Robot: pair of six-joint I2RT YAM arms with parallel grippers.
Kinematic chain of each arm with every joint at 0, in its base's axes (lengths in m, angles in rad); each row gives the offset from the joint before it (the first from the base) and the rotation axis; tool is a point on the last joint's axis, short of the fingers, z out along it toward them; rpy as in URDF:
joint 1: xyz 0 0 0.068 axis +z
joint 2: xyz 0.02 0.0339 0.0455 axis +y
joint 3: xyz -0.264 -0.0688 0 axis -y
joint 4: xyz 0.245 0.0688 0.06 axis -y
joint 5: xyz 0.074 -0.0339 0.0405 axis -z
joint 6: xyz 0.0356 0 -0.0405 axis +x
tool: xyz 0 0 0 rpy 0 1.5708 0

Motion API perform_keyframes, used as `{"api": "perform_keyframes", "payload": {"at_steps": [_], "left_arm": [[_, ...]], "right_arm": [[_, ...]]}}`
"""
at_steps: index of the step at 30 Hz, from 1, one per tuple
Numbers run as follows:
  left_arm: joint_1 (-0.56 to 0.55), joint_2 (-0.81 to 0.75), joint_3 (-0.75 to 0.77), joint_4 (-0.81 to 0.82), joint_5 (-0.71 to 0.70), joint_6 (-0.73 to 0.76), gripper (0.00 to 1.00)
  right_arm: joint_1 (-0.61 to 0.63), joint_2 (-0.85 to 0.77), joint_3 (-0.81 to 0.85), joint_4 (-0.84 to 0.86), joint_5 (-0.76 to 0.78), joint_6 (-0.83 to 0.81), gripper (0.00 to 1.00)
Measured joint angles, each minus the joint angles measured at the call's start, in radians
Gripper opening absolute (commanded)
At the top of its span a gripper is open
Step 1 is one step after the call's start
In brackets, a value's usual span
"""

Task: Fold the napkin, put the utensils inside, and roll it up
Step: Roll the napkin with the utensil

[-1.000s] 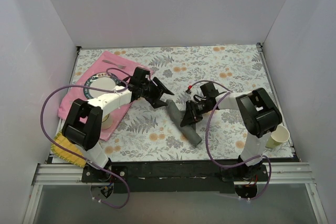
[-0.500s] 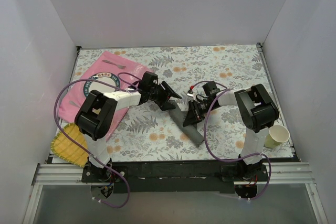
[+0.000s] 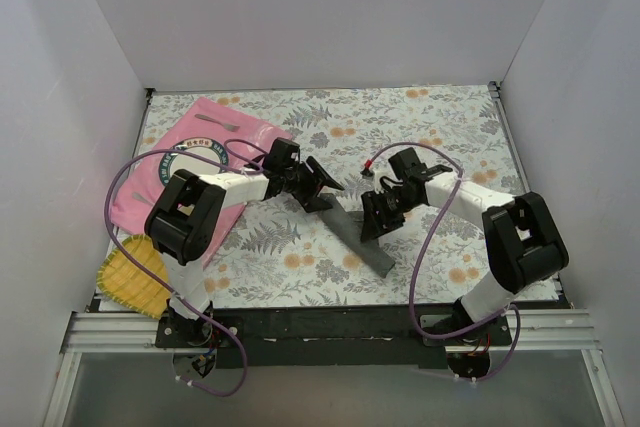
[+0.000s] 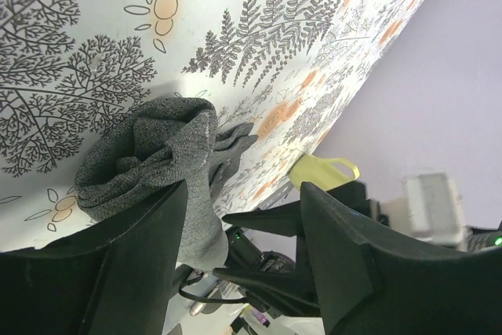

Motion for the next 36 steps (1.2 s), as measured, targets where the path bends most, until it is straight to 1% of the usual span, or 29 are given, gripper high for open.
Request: {"api": "perform_keyframes", "payload": {"at_steps": [5, 7, 9, 12, 13, 16, 20, 23, 27, 29, 32, 35, 36], "left_arm": [[0.002, 0.003, 0.007, -0.019, 0.0, 0.007, 0.59], [0.002, 0.005, 0.014, -0.034, 0.0, 0.011, 0.59], [0.003, 0.01, 0.025, -0.047, 0.0, 0.016, 0.59], [0.004, 0.021, 0.039, -0.06, 0.0, 0.02, 0.59], [0.004, 0.021, 0.04, -0.064, 0.0, 0.022, 0.58], [0.004, 0.022, 0.048, -0.077, 0.0, 0.024, 0.59], [0.005, 0.034, 0.067, -0.1, 0.0, 0.024, 0.59], [0.005, 0.037, 0.075, -0.113, 0.001, 0.023, 0.59], [0.007, 0.044, 0.077, -0.115, 0.004, 0.017, 0.59], [0.009, 0.048, 0.077, -0.116, 0.008, 0.014, 0.59], [0.012, 0.048, 0.077, -0.118, 0.012, 0.01, 0.59], [0.012, 0.049, 0.079, -0.121, 0.013, 0.009, 0.59], [0.012, 0.05, 0.085, -0.127, 0.013, 0.011, 0.6]], "right_arm": [[0.057, -0.041, -0.118, 0.013, 0.113, 0.03, 0.54], [0.071, -0.069, -0.132, 0.008, 0.16, 0.057, 0.55], [0.098, -0.096, -0.125, -0.01, 0.255, 0.07, 0.56], [0.156, -0.111, -0.069, -0.07, 0.382, 0.066, 0.65], [0.181, -0.111, -0.038, -0.087, 0.419, 0.063, 0.71], [0.259, -0.111, 0.059, -0.119, 0.516, 0.031, 0.78], [0.365, -0.096, 0.145, -0.115, 0.6, -0.021, 0.8], [0.418, -0.032, 0.179, -0.11, 0.662, -0.059, 0.79], [0.462, 0.068, 0.183, -0.108, 0.741, -0.091, 0.76], [0.476, 0.091, 0.182, -0.106, 0.764, -0.098, 0.74], [0.495, 0.103, 0.176, -0.083, 0.791, -0.105, 0.69], [0.505, 0.106, 0.164, -0.06, 0.805, -0.105, 0.57], [0.506, 0.111, 0.163, -0.057, 0.812, -0.102, 0.51]]}}
